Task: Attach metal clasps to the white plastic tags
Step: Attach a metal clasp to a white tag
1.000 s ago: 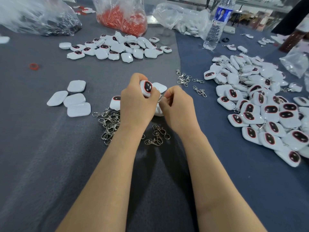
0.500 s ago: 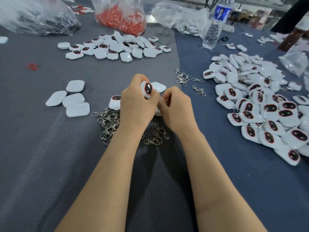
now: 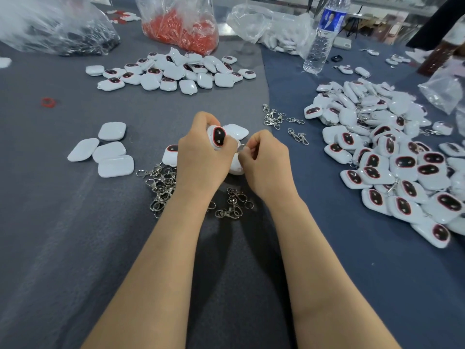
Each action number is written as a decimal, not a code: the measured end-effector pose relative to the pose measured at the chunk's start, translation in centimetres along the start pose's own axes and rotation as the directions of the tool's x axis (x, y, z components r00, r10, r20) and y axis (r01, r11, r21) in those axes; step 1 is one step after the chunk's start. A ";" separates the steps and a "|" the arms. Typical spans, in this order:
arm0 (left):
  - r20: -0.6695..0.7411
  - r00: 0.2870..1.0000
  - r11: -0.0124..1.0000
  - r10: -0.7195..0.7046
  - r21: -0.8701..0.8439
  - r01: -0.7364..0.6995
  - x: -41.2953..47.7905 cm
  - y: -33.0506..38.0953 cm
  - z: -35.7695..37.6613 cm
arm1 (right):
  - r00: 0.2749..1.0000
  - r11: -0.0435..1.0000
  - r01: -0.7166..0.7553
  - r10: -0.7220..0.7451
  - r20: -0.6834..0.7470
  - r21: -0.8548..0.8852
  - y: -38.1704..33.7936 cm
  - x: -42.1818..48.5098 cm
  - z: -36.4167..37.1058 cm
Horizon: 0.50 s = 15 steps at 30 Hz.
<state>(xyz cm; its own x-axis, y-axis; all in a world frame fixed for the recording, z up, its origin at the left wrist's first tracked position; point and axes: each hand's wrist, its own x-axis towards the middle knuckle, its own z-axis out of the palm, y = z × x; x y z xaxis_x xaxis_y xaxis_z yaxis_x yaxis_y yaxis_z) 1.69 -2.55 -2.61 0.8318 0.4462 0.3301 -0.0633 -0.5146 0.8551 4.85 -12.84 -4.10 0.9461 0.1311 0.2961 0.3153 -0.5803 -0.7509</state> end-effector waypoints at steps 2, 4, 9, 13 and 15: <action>0.034 0.999 1.000 -0.012 -0.025 0.013 0.0 0.0 0.0 | 1.000 1.000 0.007 -0.007 0.007 -0.004 0.0 0.0 0.1; 0.051 0.999 0.999 -0.015 -0.028 0.016 -0.1 -0.1 0.1 | 1.000 1.000 0.017 -0.017 0.015 -0.003 0.0 -0.1 0.0; 0.026 1.000 1.000 -0.003 0.003 0.003 -0.1 -0.7 0.4 | 0.999 1.000 0.012 -0.012 0.038 -0.011 0.1 -0.1 0.1; 0.055 0.998 1.000 -0.012 -0.022 0.013 -0.1 -0.7 0.5 | 0.998 0.999 0.017 -0.015 0.054 -0.048 0.2 0.0 0.1; 0.050 0.999 1.000 -0.008 -0.028 0.009 -0.1 -0.8 0.4 | 0.998 0.997 0.027 -0.023 0.055 -0.070 0.2 0.0 0.2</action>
<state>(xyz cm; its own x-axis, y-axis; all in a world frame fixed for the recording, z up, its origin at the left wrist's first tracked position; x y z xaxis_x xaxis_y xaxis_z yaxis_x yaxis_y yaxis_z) 1.86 -2.53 -3.50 0.8591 0.4126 0.3029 -0.0710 -0.4901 0.8688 4.92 -12.84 -4.39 0.9412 0.1889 0.2802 0.3349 -0.6313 -0.6995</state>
